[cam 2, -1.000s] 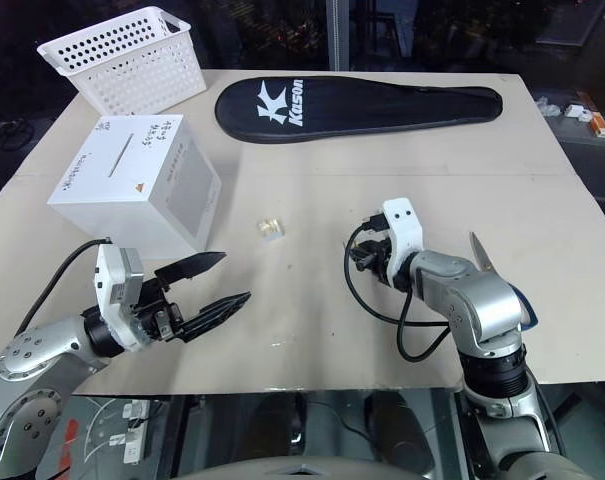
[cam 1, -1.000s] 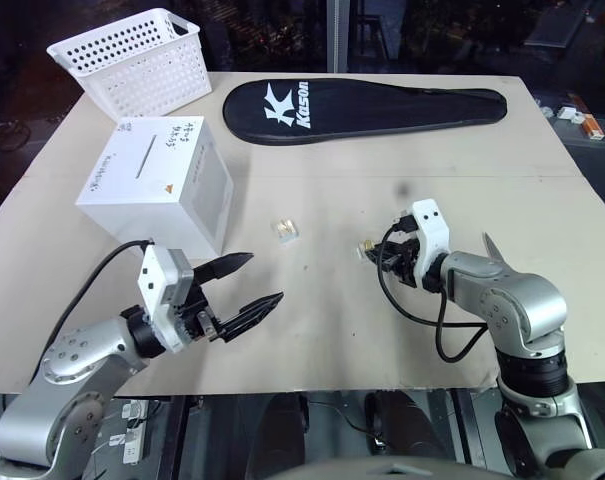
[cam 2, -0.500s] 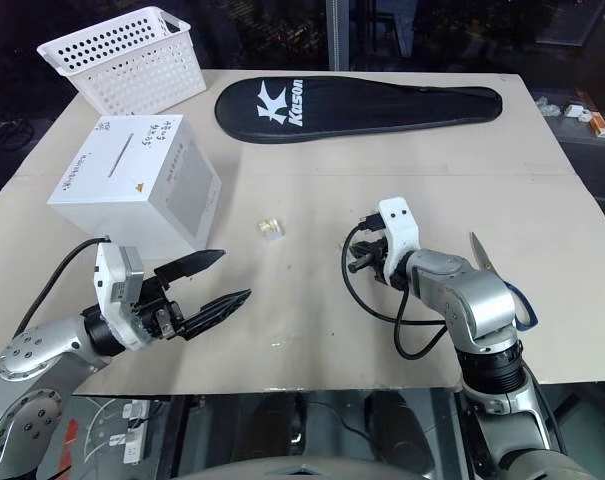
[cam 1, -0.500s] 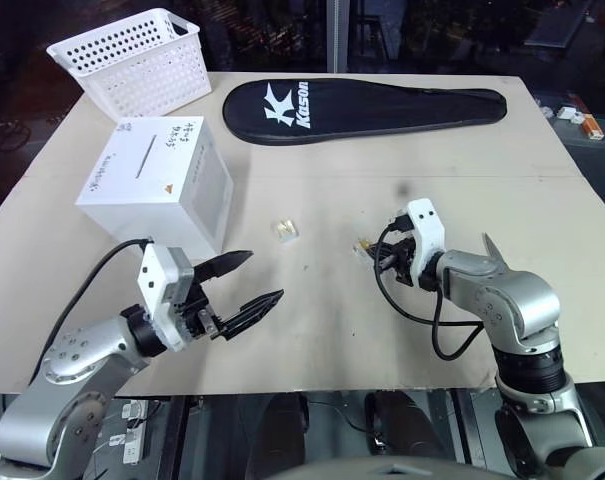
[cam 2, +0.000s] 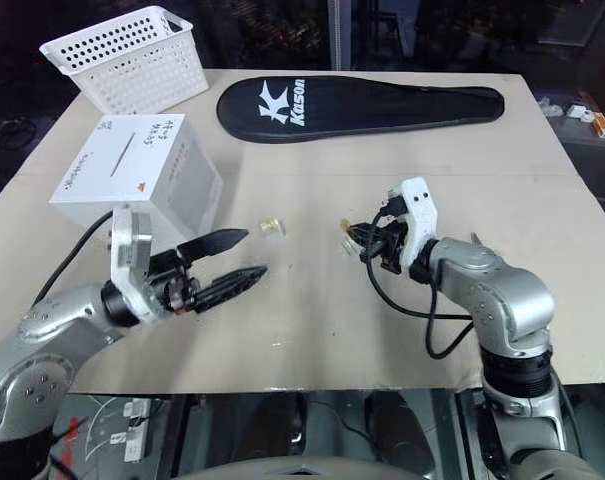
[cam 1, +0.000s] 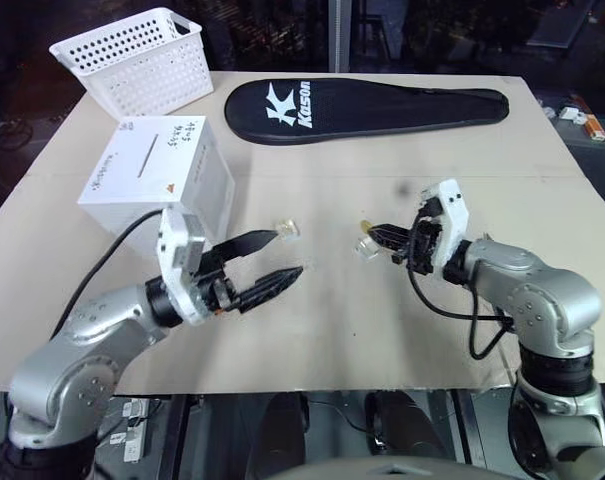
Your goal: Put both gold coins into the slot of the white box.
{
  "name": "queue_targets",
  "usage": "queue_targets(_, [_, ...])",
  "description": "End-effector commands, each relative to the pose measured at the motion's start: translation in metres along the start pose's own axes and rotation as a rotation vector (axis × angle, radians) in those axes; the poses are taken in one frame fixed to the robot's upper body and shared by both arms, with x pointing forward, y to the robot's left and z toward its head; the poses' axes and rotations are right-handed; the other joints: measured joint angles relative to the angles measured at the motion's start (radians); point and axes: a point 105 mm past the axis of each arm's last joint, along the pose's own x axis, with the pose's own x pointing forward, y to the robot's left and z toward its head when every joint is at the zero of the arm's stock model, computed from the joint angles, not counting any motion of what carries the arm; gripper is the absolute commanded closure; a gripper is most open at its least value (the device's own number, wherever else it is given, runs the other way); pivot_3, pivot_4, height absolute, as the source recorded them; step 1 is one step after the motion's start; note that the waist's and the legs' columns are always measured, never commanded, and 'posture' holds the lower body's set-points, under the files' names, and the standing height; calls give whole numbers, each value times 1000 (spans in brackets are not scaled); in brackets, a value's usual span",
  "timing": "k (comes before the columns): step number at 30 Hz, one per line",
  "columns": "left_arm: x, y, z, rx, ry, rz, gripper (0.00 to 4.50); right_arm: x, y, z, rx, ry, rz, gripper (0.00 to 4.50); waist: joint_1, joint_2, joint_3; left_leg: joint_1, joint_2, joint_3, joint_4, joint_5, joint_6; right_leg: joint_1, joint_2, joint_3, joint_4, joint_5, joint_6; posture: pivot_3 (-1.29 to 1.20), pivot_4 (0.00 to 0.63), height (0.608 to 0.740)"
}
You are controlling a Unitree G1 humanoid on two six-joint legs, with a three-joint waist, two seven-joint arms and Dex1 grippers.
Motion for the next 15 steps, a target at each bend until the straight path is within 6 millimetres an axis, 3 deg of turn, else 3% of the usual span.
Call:
queue_targets(1, [13,-5,15,-24,-19,-113,1659,-15,33,27,-90,-75,194,4500,-1,0,0,0,0,0,0,0,0,0,0,0,0,0,0,0,150,727])
queue_targets(7, [30,-7,28,-72,-24,-248,1659,-22,54,38,-127,-86,314,4500,-4,0,0,0,0,0,0,0,0,0,0,0,0,0,0,0,150,727])
queue_targets(12, [36,-8,30,-70,-19,-283,3727,-22,59,42,-141,-97,330,4500,-3,0,0,-1,0,0,0,0,0,0,0,0,0,0,0,0,150,727])
queue_targets(15, [37,-7,32,-76,-23,-285,3727,-22,60,44,-141,-105,333,4500,-1,0,0,-1,0,-1,0,0,0,0,0,0,0,0,0,0,150,727])
